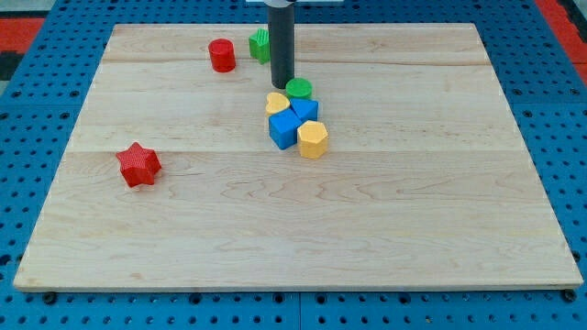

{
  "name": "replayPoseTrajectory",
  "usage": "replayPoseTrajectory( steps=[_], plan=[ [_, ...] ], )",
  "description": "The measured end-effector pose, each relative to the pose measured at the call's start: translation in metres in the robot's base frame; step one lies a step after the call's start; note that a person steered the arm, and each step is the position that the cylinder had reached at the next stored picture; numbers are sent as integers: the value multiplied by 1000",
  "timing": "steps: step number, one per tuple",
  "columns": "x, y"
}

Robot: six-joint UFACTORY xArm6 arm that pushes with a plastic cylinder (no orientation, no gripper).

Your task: Push the green star into the red circle

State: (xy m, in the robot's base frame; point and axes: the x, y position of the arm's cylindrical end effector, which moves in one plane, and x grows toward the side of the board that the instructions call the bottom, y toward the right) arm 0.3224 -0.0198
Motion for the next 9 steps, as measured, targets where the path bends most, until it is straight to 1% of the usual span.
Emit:
replayPoseTrajectory(
  steps=[1, 2, 4, 5, 6, 7, 9],
  plan=[
    [0, -11],
    [-5, -6],
    [-53, 32],
    [-89, 29],
    [-88, -38],
    [-82, -86],
    [-55, -89]
  ],
)
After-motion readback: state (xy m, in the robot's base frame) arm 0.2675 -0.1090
